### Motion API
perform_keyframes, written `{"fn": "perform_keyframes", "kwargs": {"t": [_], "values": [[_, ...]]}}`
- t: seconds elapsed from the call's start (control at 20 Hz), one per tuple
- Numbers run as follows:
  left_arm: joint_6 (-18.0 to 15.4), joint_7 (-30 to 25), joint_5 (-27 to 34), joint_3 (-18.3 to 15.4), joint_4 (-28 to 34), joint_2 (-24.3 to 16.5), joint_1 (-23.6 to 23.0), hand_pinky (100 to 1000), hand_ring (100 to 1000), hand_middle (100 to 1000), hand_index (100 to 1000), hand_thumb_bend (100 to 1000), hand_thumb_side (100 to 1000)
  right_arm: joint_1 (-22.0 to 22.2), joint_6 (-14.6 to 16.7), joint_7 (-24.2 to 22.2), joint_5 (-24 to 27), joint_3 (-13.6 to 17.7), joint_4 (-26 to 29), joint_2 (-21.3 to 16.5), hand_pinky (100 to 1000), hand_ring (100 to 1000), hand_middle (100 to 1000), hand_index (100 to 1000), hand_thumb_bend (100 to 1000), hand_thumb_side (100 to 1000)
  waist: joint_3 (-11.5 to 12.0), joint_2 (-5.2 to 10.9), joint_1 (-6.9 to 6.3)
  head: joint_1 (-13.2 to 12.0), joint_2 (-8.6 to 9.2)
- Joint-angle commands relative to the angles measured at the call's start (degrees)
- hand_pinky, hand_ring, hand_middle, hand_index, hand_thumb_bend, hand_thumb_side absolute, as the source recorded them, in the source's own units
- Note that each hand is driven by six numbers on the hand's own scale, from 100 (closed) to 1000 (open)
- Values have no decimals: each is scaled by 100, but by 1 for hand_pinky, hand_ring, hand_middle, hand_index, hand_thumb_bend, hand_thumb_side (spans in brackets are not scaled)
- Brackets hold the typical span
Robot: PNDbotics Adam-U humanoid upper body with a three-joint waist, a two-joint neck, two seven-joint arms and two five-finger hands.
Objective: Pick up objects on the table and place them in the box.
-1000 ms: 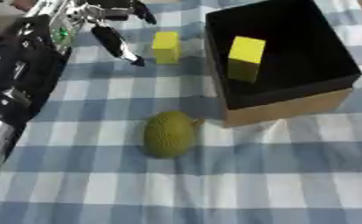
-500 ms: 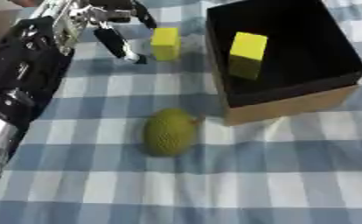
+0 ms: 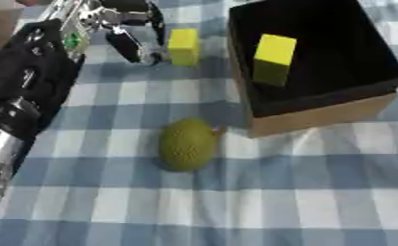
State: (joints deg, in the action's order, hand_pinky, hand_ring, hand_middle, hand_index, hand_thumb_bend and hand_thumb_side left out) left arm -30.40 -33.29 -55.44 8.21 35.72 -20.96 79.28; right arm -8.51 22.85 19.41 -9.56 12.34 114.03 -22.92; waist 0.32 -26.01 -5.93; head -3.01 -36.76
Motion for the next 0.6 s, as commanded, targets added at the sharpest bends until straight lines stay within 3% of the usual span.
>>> {"fn": "perform_keyframes", "kwargs": {"t": [0.05,0.2,0.3,0.6], "values": [[-105,-220,-6,-29,53,-92,184,899,843,742,866,482,463,-3,-2,-31,-29,41,56,-62,913,1000,407,876,100,470,13,58,57,-16,-6],[-102,-298,-268,-27,97,-127,232,924,871,769,890,614,483,16,-9,-35,-24,47,56,-66,914,1000,407,876,100,470,43,91,50,-11,-21],[-66,-248,-403,-63,125,-139,258,933,883,783,903,653,487,23,-15,-36,-16,48,56,-72,914,1000,409,876,100,470,53,115,39,-19,-19],[-49,68,-505,-114,149,-96,295,930,890,795,912,594,472,0,-15,-50,12,45,56,-86,915,1000,408,877,100,465,20,114,9,-89,39]]}}
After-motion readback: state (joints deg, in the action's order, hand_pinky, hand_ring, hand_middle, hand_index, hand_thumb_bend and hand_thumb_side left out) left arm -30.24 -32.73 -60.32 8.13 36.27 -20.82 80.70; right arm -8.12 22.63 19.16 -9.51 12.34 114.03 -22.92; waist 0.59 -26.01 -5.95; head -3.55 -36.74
